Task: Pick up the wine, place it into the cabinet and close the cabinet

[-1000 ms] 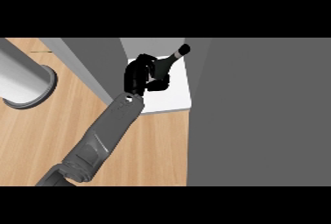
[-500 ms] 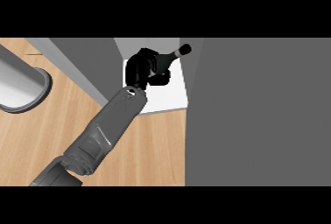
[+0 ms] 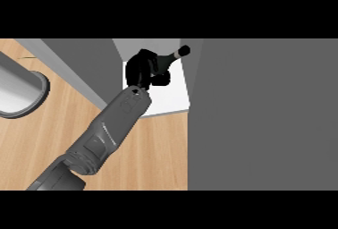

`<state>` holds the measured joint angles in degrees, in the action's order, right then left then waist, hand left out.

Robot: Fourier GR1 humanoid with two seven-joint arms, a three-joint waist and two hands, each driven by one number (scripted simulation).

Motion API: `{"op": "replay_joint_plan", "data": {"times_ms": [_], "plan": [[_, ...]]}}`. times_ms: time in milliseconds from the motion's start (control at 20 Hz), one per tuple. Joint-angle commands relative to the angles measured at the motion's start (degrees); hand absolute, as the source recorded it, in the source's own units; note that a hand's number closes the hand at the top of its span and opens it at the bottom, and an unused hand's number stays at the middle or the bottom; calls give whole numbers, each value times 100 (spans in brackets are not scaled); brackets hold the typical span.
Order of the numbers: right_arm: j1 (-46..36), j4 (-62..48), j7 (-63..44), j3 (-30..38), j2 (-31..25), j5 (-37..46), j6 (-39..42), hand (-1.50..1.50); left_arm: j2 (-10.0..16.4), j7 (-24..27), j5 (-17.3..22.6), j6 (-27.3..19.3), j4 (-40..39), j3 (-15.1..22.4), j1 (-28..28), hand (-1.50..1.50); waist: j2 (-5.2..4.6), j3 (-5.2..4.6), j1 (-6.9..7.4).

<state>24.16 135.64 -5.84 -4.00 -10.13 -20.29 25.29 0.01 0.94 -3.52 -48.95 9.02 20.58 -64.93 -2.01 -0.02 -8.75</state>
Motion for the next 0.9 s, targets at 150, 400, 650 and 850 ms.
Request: {"op": "replay_joint_plan", "data": {"times_ms": [150,400,650,850], "plan": [[41,252,-176,-64,-26,-436,-2,-150,-1,-247,-176,-414,-204,294,-47,-150,-28,-3,-3],[61,191,6,-10,52,-404,6,-150,-1,-469,-328,-268,-524,448,-78,-150,-31,0,35],[0,148,-85,-43,41,-431,-57,-150,-1,-556,-389,-361,-450,534,-10,-150,-33,-6,101],[216,401,-79,-36,-19,-594,27,-150,-1,-419,-173,-362,-151,333,95,-150,-19,-13,65]]}}
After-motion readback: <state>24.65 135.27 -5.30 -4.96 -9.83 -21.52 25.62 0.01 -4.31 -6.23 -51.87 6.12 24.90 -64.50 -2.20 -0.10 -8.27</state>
